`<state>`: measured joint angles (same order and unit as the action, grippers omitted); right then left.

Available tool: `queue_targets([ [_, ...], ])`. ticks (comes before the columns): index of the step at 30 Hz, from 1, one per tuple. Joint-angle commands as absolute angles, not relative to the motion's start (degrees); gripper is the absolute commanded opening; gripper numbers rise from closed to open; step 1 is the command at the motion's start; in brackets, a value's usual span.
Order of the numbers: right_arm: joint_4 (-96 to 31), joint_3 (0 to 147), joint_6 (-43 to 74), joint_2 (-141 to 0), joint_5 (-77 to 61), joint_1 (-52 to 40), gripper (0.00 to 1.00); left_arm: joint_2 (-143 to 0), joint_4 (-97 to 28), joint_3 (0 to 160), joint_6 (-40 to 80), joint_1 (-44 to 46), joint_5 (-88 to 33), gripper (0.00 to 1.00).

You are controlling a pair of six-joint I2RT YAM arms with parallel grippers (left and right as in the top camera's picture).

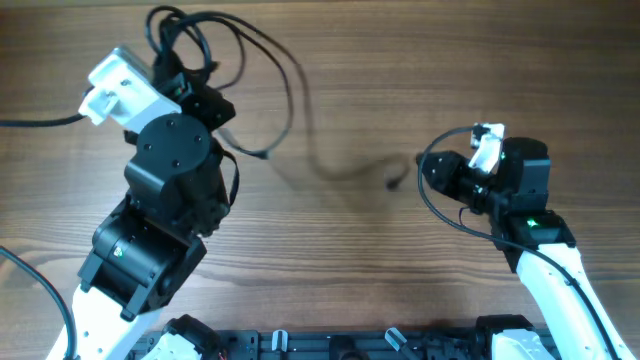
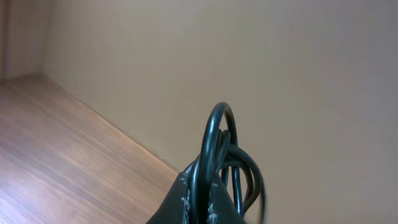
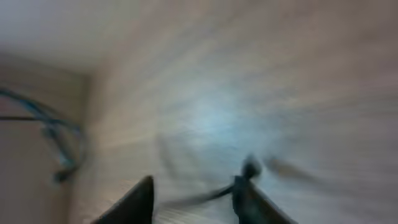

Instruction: Untangle cables

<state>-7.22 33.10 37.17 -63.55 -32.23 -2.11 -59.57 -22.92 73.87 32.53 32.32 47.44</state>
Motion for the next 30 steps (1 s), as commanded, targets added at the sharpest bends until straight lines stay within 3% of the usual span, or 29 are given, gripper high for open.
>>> queue_targets([
  [1, -2.15, 33.28, 42.39, -63.81, -40.97, -2.09, 0.56, -58.87, -24.77, 74.59, 35.46, 32.36, 41.34, 0.04],
  [6, 9.91, 33.26, 42.65, -63.81, -51.72, -2.09, 0.75, -59.11, -30.28, 74.59, 36.93, 32.36, 38.39, 0.04],
  [8, 15.31, 33.26, 44.23, -63.81, -55.42, -2.09, 0.82, -59.7, -31.16, 74.59, 36.93, 32.36, 32.71, 0.04],
  [14, 25.93, 33.26, 49.65, -63.81, -62.11, -2.09, 0.93, -65.36, -31.16, 74.59, 34.41, 32.36, 7.29, 0.04],
  [20, 29.93, 33.28, 49.08, -63.81, -66.15, -2.09, 0.95, -71.96, -31.16, 74.59, 21.93, 32.36, -11.16, 0.04],
  [30, 31.24, 33.28, 24.95, -63.77, -69.49, -2.09, 0.92, -68.16, -37.54, 74.59, -2.72, 32.36, -15.81, 0.04],
])
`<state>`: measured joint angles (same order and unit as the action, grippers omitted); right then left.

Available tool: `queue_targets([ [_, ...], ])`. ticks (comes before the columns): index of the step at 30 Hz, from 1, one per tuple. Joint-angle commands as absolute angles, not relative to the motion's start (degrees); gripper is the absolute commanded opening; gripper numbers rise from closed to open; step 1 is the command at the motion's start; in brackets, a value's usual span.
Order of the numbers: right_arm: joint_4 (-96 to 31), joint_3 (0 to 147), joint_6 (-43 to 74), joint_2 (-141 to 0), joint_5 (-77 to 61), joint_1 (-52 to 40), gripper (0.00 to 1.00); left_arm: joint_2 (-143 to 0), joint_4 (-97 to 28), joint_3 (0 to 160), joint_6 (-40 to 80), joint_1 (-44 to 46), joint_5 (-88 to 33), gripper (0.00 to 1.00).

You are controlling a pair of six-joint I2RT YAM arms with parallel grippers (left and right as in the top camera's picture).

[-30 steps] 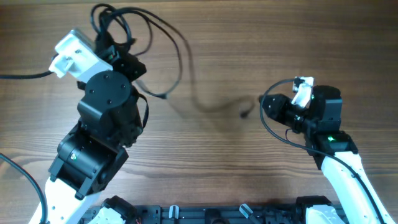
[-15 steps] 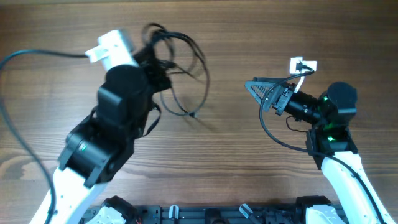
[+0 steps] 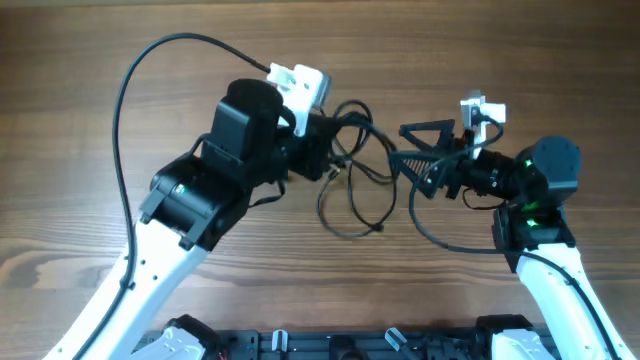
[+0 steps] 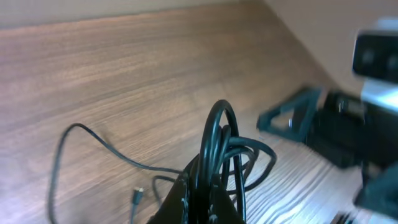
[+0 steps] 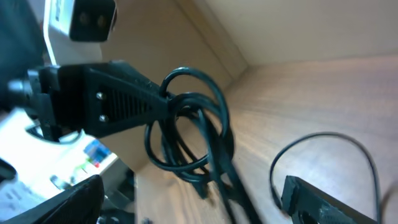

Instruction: Untangle cables

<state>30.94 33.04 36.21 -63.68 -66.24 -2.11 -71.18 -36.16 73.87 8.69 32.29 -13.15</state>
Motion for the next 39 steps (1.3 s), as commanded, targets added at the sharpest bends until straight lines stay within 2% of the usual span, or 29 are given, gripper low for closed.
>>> queue_targets([
  [1, 31.16, 33.28, 22.15, -63.77, -69.58, -2.09, 0.92, -67.77, -38.06, 74.59, -4.03, 32.36, -17.17, 0.04],
  [4, 30.15, 33.28, 17.98, -63.77, -69.89, -2.09, 0.92, -65.95, -37.74, 74.59, -7.16, 32.36, -25.3, 0.04],
  [6, 30.13, 33.28, 18.24, -63.77, -73.3, -2.09, 0.93, -65.04, -36.82, 74.59, -7.16, 32.36, -25.71, 0.04],
  [12, 29.12, 33.28, 19.7, -63.77, -79.09, -4.19, 0.83, -64.95, -34.48, 74.59, -7.09, 32.36, -28.93, 0.04],
  [14, 29.1, 33.28, 19.68, -63.77, -79.85, -6.04, 0.69, -65.17, -33.85, 74.59, -7.09, 32.36, -28.93, 0.04],
  [15, 29.1, 33.28, 19.64, -63.77, -79.81, -7.05, 0.38, -65.28, -33.58, 74.59, -7.11, 32.36, -28.91, 0.04],
  [16, 29.1, 33.28, 19.68, -63.77, -79.77, -7.77, 0.18, -65.43, -33.17, 74.59, -7.11, 32.36, -28.82, 0.04],
  [17, 29.1, 33.28, 19.99, -63.77, -79.77, -8.43, 0.05, -65.47, -32.69, 74.59, -7.09, 32.36, -28.08, 0.04],
  [19, 29.12, 33.28, 21.52, -63.77, -79.5, -8.56, 0.05, -65.52, -32.18, 74.59, -7.09, 32.36, -25.21, 0.06],
  [22, 29.15, 33.28, 23.16, -63.77, -78.02, -8.51, 0.05, -65.52, -32.42, 74.59, -6.52, 32.36, -21.8, 0.49],
  [23, 29.17, 33.28, 24.56, -63.77, -75.96, -8.51, 0.05, -65.52, -32.77, 74.59, -4.86, 32.36, -21.32, 1.0],
  [28, 32.16, 33.28, 26.52, -63.75, -74.08, -8.51, 0.05, -65.52, -34.22, 74.59, 1.83, 32.36, -18.28, 1.0],
  [32, 36.14, 33.28, 30.59, -63.75, -69.63, -8.51, 0.05, -65.47, -37.87, 74.59, 14.15, 32.36, -15.11, 1.0],
  [39, 43.05, 33.28, 46.81, -63.77, -55.05, -8.51, 0.04, -65.45, -39.77, 74.59, 36.51, 32.36, -19.42, 1.0],
])
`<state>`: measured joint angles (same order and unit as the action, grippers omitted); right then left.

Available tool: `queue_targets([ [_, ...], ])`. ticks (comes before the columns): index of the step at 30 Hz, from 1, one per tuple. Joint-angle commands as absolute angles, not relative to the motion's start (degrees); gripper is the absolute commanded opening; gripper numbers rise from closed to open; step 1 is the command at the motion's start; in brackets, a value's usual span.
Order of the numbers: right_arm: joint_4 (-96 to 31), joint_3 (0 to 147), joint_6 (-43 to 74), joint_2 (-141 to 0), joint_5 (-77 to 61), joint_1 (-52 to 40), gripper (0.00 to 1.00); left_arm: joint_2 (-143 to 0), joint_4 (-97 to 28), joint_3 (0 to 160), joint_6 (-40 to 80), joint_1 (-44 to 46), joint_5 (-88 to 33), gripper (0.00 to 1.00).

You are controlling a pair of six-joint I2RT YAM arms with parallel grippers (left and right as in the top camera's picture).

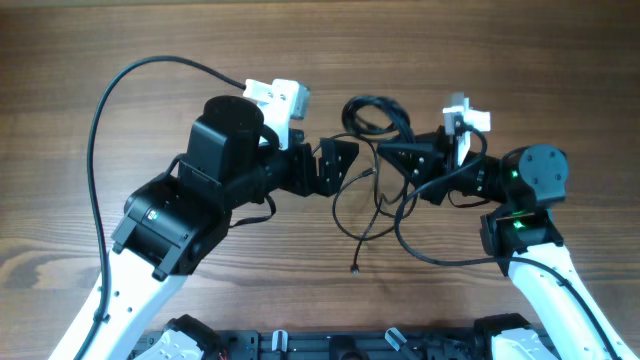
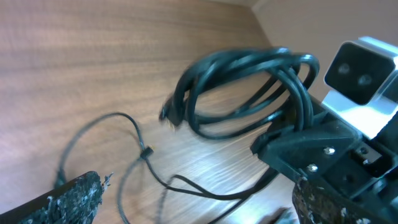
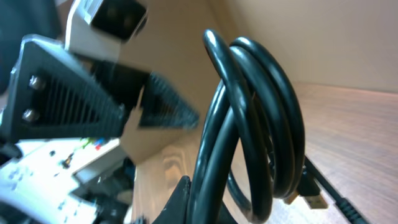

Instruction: Untangle cables

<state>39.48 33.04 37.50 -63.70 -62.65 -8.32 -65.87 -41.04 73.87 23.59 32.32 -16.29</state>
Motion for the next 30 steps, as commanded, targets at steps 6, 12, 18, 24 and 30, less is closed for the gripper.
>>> queue_targets([
  [6, 58.92, 33.28, 62.3, -63.77, -51.81, -8.51, 0.04, -65.47, -32.64, 74.59, 52.97, 32.36, -26.94, 1.0],
  [12, 60.75, 33.28, 68.97, -63.77, -50.83, -8.51, 0.05, -65.8, -27.42, 74.59, 64.49, 32.42, -28.08, 1.0],
  [18, 67.81, 33.28, 75.11, -63.77, -50.87, -8.51, 0.05, -66.52, -25.69, 74.59, 68.23, 32.42, -28.08, 0.89],
  [24, 72.4, 33.28, 77.17, -63.77, -51.07, -8.58, 0.04, -68.6, -24.45, 74.59, 71.44, 33.04, -28.29, 0.83],
  [30, 75.0, 33.28, 79.7, -63.77, -51.53, -9.3, 0.04, -70.7, -18.41, 74.59, 71.42, 36.95, -27.97, 0.84],
])
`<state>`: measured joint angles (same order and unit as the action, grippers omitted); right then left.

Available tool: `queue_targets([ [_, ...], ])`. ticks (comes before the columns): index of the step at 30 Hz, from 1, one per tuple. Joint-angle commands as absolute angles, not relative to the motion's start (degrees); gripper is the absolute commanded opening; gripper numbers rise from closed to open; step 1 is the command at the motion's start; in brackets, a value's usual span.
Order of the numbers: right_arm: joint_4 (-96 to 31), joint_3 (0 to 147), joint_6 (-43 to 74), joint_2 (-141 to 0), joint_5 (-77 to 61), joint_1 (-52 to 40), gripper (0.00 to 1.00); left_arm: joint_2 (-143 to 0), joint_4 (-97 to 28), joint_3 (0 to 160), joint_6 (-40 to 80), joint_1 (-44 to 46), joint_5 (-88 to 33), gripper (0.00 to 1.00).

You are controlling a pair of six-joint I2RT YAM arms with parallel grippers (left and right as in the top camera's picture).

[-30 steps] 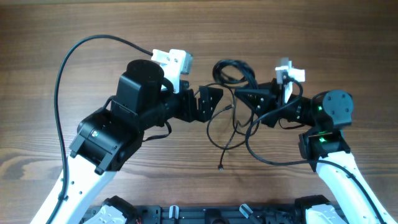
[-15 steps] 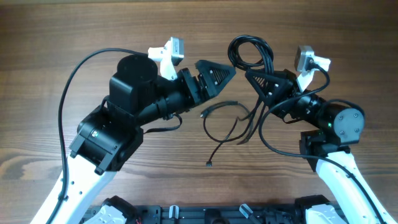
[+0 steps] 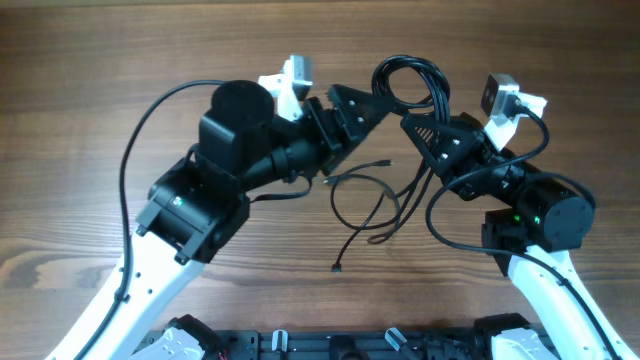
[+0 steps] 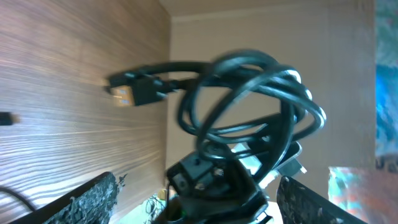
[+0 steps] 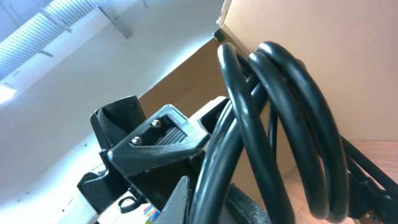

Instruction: Untangle cables

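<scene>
A thick black cable coil (image 3: 408, 78) hangs in the air over the far middle of the table, with my right gripper (image 3: 414, 124) shut on its lower strands. The right wrist view shows the coil (image 5: 283, 118) rising from between the shut fingers (image 5: 186, 202). My left gripper (image 3: 358, 118) stands open just left of the coil, not touching it. In the left wrist view the coil (image 4: 249, 109) and its plug (image 4: 134, 92) float ahead of the spread fingers (image 4: 81, 199). A thin black cable (image 3: 362, 208) lies loosely looped on the wood below.
The wooden table (image 3: 120, 60) stretches around both arms. The left arm's own cable (image 3: 150, 130) arcs over its left side. The right arm's cable (image 3: 445, 225) loops near the thin cable. A black rail (image 3: 330, 345) runs along the front edge.
My right gripper has moved right and farther back with the coil, now tilted upward. The open left gripper has moved up and back beside it. The thin cable lies slightly shifted.
My left gripper held the coil at the far left while the right gripper was open near the thin cable. Then the left brought the coil to the middle by the open right gripper. Then the right was shut on it and the left open; now the right holds it alone.
</scene>
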<state>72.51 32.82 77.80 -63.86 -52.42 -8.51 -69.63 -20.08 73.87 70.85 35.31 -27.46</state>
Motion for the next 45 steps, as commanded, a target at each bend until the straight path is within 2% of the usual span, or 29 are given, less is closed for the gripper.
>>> queue_targets([
  [1, 76.27, 33.28, 79.7, -63.77, -51.75, -9.54, 0.05, -71.05, -18.15, 74.59, 71.44, 37.26, -27.77, 0.82],
  [3, 78.41, 33.28, 79.68, -63.77, -52.34, -9.8, 0.04, -71.83, -17.67, 74.59, 71.53, 37.85, -27.64, 0.73],
  [7, 78.94, 33.28, 79.72, -63.77, -53.1, -9.8, 0.04, -72.16, -17.08, 74.59, 74.02, 38.02, -27.27, 0.68],
  [12, 80.34, 33.28, 81.65, -63.77, -55.46, -9.8, 0.05, -72.25, -16.29, 74.59, 74.02, 38.15, -24.25, 0.72],
  [14, 80.36, 33.28, 81.91, -63.77, -56.1, -9.8, 0.04, -72.88, -14.72, 74.59, 74.02, 39.05, -24.14, 0.78],
  [17, 80.36, 33.28, 82.63, -63.77, -56.93, -9.8, 0.04, -74.24, -12.95, 74.59, 74.02, 39.99, -23.49, 0.78],
  [21, 80.36, 33.28, 82.67, -63.77, -57.54, -9.8, 0.04, -76.09, -12.82, 74.59, 74.0, 40.01, -22.52, 0.63],
  [27, 80.34, 33.28, 82.67, -63.77, -58.76, -9.8, 0.04, -76.79, -12.47, 74.59, 73.97, 39.97, -19.7, 0.46],
  [29, 80.31, 33.28, 82.78, -63.77, -59.68, -9.8, 0.04, -76.79, -11.99, 74.59, 73.95, 39.97, -19.38, 0.22],
  [31, 80.27, 33.28, 83.13, -63.77, -60.14, -9.8, 0.04, -76.79, -11.81, 74.59, 73.95, 39.97, -19.38, 0.06],
  [35, 79.83, 33.28, 83.11, -63.77, -60.53, -9.8, 0.05, -76.79, -11.73, 74.59, 73.21, 39.97, -19.4, 0.04],
  [36, 79.83, 33.28, 83.11, -63.77, -60.58, -9.8, 0.07, -76.77, -11.66, 74.59, 71.35, 39.94, -19.38, 0.04],
  [38, 79.57, 33.28, 83.05, -63.77, -61.39, -9.8, 0.31, -76.77, -11.55, 74.59, 67.09, 39.59, -19.42, 0.04],
  [39, 78.32, 33.28, 82.72, -63.77, -62.37, -9.8, 0.38, -76.77, -11.57, 74.59, 62.74, 38.89, -19.42, 0.04],
  [43, 73.97, 33.28, 82.24, -63.77, -64.88, -9.8, 0.46, -76.71, -14.0, 74.59, 52.93, 36.34, -19.42, 0.04],
  [45, 73.1, 33.28, 80.38, -63.77, -65.06, -9.8, 0.45, -76.58, -16.99, 74.59, 48.1, 34.44, -19.42, 0.04],
])
